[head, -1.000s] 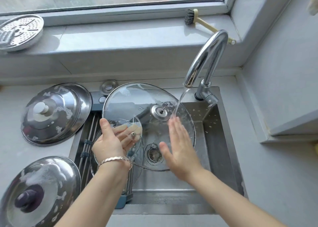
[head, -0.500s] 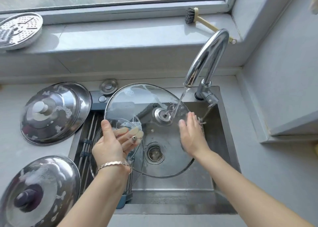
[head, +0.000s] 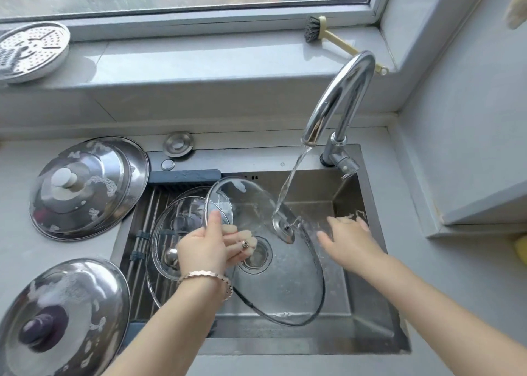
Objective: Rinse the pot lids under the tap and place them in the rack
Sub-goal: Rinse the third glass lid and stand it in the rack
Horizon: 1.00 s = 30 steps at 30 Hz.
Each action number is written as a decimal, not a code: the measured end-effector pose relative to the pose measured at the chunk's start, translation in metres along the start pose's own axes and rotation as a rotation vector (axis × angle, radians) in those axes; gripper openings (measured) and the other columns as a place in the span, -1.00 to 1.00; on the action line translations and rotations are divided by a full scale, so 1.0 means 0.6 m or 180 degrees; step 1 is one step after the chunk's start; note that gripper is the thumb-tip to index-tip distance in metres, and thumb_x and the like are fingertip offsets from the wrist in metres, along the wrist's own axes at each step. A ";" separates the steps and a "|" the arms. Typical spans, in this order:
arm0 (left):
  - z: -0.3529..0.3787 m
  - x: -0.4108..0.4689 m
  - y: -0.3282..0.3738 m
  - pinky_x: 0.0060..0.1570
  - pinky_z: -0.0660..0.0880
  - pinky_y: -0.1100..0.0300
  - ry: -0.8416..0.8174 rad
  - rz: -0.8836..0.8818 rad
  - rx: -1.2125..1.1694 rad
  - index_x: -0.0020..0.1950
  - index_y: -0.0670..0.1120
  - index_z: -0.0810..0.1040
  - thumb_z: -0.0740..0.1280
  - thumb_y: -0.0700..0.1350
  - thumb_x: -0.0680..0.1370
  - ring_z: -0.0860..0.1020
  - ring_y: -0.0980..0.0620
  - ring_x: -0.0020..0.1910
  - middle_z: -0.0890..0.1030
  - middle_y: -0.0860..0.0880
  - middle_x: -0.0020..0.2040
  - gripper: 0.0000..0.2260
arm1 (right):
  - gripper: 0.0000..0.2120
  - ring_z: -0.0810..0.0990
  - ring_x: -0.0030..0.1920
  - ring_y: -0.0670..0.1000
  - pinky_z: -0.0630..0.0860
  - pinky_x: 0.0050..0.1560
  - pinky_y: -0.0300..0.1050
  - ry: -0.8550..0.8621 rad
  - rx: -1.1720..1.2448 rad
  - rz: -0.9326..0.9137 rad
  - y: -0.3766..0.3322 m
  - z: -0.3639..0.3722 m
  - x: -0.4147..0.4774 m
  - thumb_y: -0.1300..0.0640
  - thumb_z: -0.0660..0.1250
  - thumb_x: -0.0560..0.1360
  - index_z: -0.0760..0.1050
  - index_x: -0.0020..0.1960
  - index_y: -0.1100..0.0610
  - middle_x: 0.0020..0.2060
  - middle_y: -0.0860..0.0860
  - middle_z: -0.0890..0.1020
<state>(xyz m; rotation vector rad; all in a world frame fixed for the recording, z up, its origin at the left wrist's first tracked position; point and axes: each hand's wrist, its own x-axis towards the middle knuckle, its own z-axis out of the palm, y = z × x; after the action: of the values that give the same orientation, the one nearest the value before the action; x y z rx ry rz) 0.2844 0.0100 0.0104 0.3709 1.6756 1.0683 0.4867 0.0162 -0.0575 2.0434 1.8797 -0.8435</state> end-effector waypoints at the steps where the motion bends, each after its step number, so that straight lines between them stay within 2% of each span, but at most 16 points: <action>1: 0.007 -0.002 -0.008 -0.56 0.55 0.22 -0.0064 -0.0049 0.0086 -0.20 -0.35 0.49 0.23 -0.06 0.58 0.56 -0.04 -0.59 0.63 -0.27 -0.38 -0.64 | -0.46 0.27 0.42 0.05 0.07 0.47 -0.04 0.0006 0.0284 -0.0357 -0.010 -0.012 -0.022 -0.12 0.05 0.59 0.18 0.46 0.16 0.41 0.07 0.34; 3: 0.023 -0.006 -0.027 -0.56 0.55 0.20 -0.0153 -0.0161 0.0180 -0.24 -0.32 0.46 0.21 -0.09 0.59 0.55 -0.04 -0.60 0.60 -0.25 -0.41 -0.67 | -0.33 0.20 0.45 -0.07 0.10 0.42 -0.19 -0.0444 0.0873 -0.1130 -0.043 -0.042 -0.078 -0.25 0.11 0.52 0.07 0.51 0.05 0.47 -0.04 0.23; 5: 0.043 -0.013 -0.040 -0.58 0.55 0.19 -0.0222 -0.0321 0.0181 -0.27 -0.31 0.43 0.18 -0.13 0.60 0.55 -0.04 -0.61 0.58 -0.24 -0.45 -0.67 | -0.18 0.16 0.47 -0.07 0.13 0.42 -0.20 -0.0791 0.0631 -0.1419 -0.065 -0.045 -0.115 -0.32 0.19 0.43 -0.08 0.52 -0.02 0.50 -0.05 0.14; 6: 0.052 -0.017 -0.043 -0.59 0.54 0.19 -0.0257 -0.0419 0.0146 -0.26 -0.32 0.42 0.17 -0.14 0.60 0.56 -0.03 -0.61 0.57 -0.26 -0.42 -0.68 | -0.13 0.17 0.47 0.01 0.18 0.43 -0.14 -0.0718 0.0297 -0.1421 -0.068 -0.041 -0.123 -0.30 0.22 0.43 -0.16 0.52 -0.01 0.51 0.03 0.11; 8: 0.069 -0.022 -0.044 -0.61 0.52 0.21 -0.0372 -0.0560 0.0086 -0.25 -0.32 0.41 0.16 -0.16 0.61 0.56 -0.01 -0.60 0.55 -0.27 -0.35 -0.70 | -0.17 0.30 0.41 0.17 0.33 0.34 -0.04 -0.0368 -0.0316 -0.1220 -0.074 -0.028 -0.136 -0.09 0.25 0.47 -0.20 0.52 0.08 0.47 0.22 0.15; 10: 0.081 -0.022 -0.040 -0.63 0.48 0.27 -0.0518 -0.0575 0.0199 -0.25 -0.27 0.42 0.17 -0.15 0.60 0.56 0.00 -0.58 0.56 -0.24 -0.33 -0.72 | -0.16 0.58 0.09 0.24 0.54 -0.02 -0.08 0.0108 -0.0702 -0.1184 -0.071 -0.021 -0.136 0.16 0.38 0.30 0.08 0.49 0.25 0.22 0.36 0.45; 11: 0.087 -0.022 -0.036 -0.63 0.47 0.30 -0.0605 -0.0555 0.0273 -0.22 -0.25 0.43 0.18 -0.13 0.60 0.56 0.02 -0.56 0.57 -0.22 -0.31 -0.74 | -0.17 0.65 -0.15 0.20 0.55 -0.28 -0.14 0.0243 -0.0886 -0.1177 -0.071 -0.027 -0.137 0.23 0.43 0.16 0.28 0.41 0.27 0.01 0.32 0.60; 12: 0.092 -0.022 -0.031 -0.59 0.50 0.29 -0.0735 -0.0567 0.0279 -0.17 -0.25 0.44 0.19 -0.10 0.59 0.59 0.03 -0.52 0.59 -0.21 -0.26 -0.75 | -0.22 0.65 -0.28 0.15 0.50 -0.40 -0.17 0.0604 -0.0982 -0.1184 -0.067 -0.032 -0.134 0.26 0.43 0.12 0.39 0.35 0.24 -0.11 0.23 0.65; 14: 0.098 -0.019 -0.026 -0.32 0.63 0.10 -0.1122 -0.0690 0.0219 -0.02 -0.26 0.45 0.19 0.03 0.58 0.65 -0.05 -0.27 0.62 -0.23 -0.10 -0.68 | -0.41 0.64 -0.12 0.18 0.49 -0.22 -0.08 0.0872 -0.0652 -0.1123 -0.049 -0.060 -0.120 0.29 0.28 0.35 0.32 0.37 0.12 -0.01 0.12 0.64; 17: 0.085 -0.004 -0.042 0.02 0.53 -0.15 -0.1445 -0.0922 0.0628 0.06 -0.09 0.48 0.10 0.19 0.55 0.56 -0.07 0.10 0.56 -0.12 0.10 -0.61 | -0.60 0.58 0.04 0.19 0.49 -0.02 -0.02 0.0945 0.0113 -0.0807 -0.013 -0.087 -0.094 0.29 0.14 0.50 0.34 0.30 0.05 0.04 0.09 0.64; 19: 0.058 0.013 -0.069 0.07 0.46 -0.14 -0.1377 -0.1002 0.1089 0.13 0.01 0.44 0.11 0.20 0.55 0.45 -0.06 0.19 0.44 -0.04 0.22 -0.67 | -0.68 0.60 0.02 0.17 0.50 0.02 0.02 0.0954 0.0664 -0.0720 0.001 -0.094 -0.094 0.29 0.19 0.52 0.44 0.22 0.05 -0.02 0.09 0.67; 21: 0.023 0.025 -0.103 0.14 0.44 -0.13 -0.1165 -0.1122 0.1421 0.19 0.05 0.36 0.18 0.16 0.54 0.37 -0.04 0.17 0.35 -0.02 0.24 -0.70 | -0.74 0.63 -0.07 0.15 0.51 0.00 0.04 0.0966 0.1134 -0.0689 0.012 -0.095 -0.101 0.28 0.24 0.51 0.52 0.12 0.02 -0.11 0.08 0.68; 23: -0.003 0.030 -0.128 0.24 0.39 -0.14 -0.0886 -0.1379 0.1470 0.33 -0.01 0.28 0.22 0.17 0.51 0.36 -0.09 0.21 0.34 -0.06 0.26 -0.54 | -0.75 0.65 -0.17 0.11 0.54 -0.08 -0.01 0.0995 0.1853 -0.0522 0.023 -0.109 -0.108 0.32 0.26 0.49 0.54 -0.02 -0.01 -0.18 0.07 0.68; 26: -0.012 0.027 -0.145 0.23 0.36 -0.13 -0.0845 -0.1916 0.0687 0.44 -0.13 0.20 0.25 0.21 0.48 0.42 -0.19 0.27 0.34 -0.17 0.39 -0.35 | -0.71 0.66 -0.38 0.00 0.55 -0.37 -0.19 0.0826 0.3058 -0.0123 0.043 -0.124 -0.100 0.41 0.22 0.49 0.52 -0.03 0.04 -0.22 0.10 0.66; 28: -0.011 0.029 -0.141 0.07 0.48 -0.10 -0.1022 -0.2066 -0.0097 0.36 -0.18 0.28 0.22 0.21 0.49 0.55 -0.21 0.07 0.47 -0.24 0.27 -0.39 | -0.71 0.65 -0.46 0.00 0.56 -0.51 -0.21 0.0700 0.3671 0.0051 0.057 -0.127 -0.089 0.46 0.19 0.49 0.50 -0.04 0.10 -0.27 0.14 0.66; 30: -0.014 0.037 -0.127 -0.13 0.59 -0.01 -0.1160 -0.1769 -0.0496 0.24 -0.20 0.41 0.20 0.19 0.50 0.63 -0.15 -0.10 0.59 -0.24 0.09 -0.48 | -0.72 0.66 -0.46 0.07 0.58 -0.52 -0.15 0.0546 0.4194 0.0249 0.065 -0.119 -0.077 0.49 0.17 0.49 0.48 -0.06 0.13 -0.35 0.14 0.68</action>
<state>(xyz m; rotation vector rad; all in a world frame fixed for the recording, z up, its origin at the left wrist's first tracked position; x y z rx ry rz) 0.2880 -0.0206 -0.0634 -0.0118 1.2518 0.6597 0.5418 0.0106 0.0180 2.8206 1.3216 -2.3602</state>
